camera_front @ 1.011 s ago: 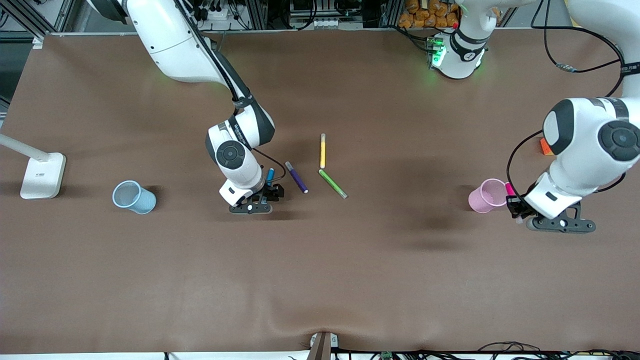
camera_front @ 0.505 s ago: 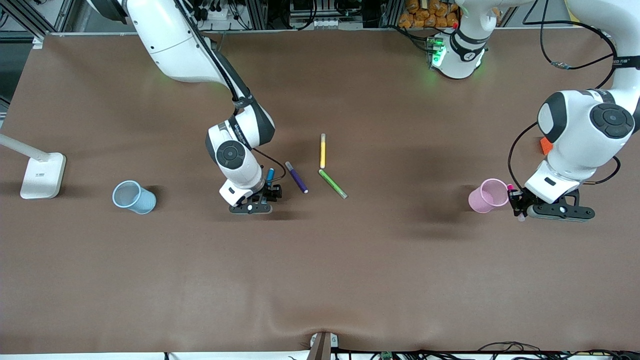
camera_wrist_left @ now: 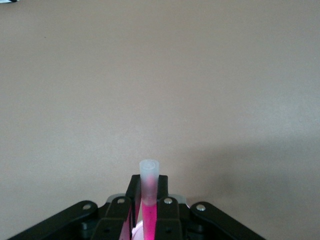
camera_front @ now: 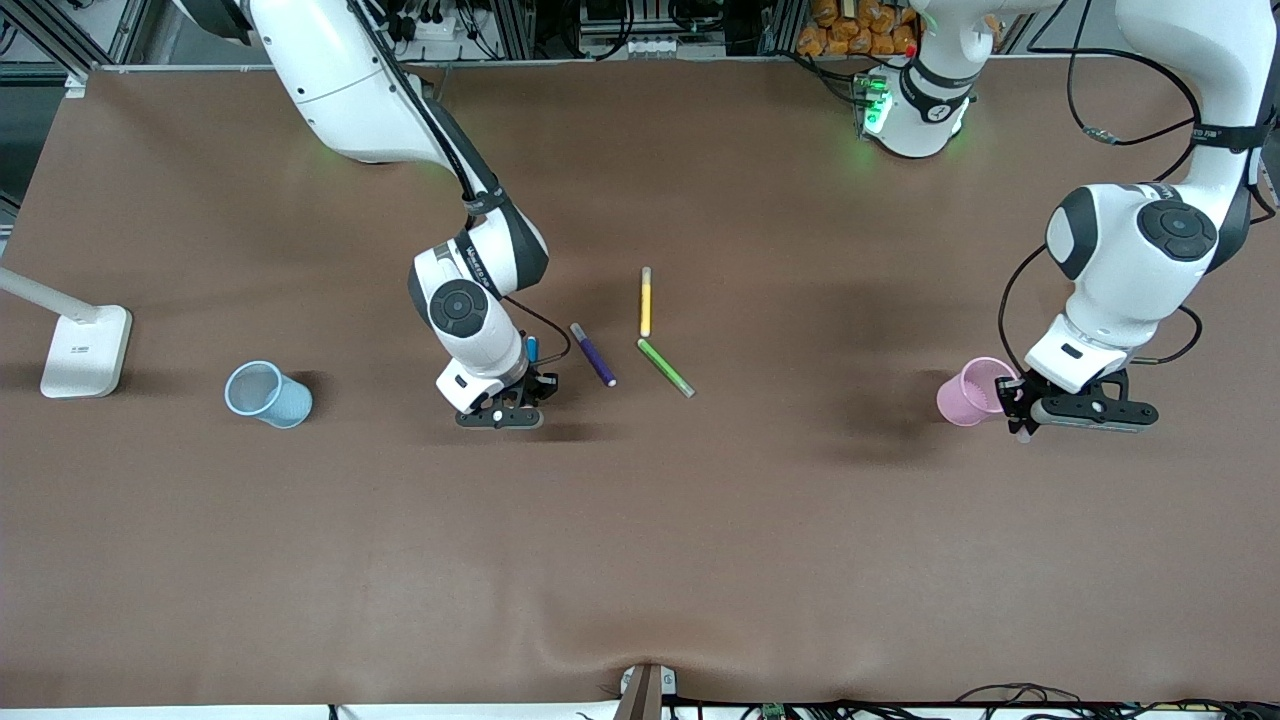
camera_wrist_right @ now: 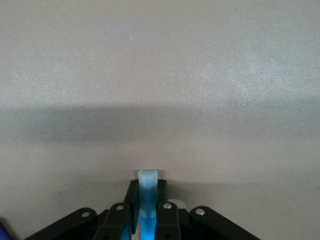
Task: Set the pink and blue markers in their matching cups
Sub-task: 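Carry the blue marker to the blue cup with the right gripper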
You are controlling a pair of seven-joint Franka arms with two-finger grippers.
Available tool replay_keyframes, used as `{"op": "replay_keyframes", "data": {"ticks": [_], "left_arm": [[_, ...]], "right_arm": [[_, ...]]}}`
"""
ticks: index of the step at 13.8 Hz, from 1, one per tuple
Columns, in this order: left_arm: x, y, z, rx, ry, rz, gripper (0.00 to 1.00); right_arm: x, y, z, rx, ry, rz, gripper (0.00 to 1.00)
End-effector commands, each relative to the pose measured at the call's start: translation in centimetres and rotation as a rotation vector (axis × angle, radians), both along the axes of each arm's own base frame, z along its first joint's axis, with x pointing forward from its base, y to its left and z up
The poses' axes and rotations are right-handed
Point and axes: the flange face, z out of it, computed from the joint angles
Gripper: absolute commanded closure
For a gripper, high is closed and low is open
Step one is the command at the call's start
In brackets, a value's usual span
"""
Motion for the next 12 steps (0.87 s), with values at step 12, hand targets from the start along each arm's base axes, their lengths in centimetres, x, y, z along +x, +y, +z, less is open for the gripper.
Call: {"op": "replay_keyframes", "data": {"ticks": [12], "left_arm": [[-4.5, 0.1, -3.6, -0.037, -0.081, 0.033, 0.94]], "right_arm": [[3.3, -15.1, 17.2, 0.015, 0.085, 0.357, 0.98]]}}
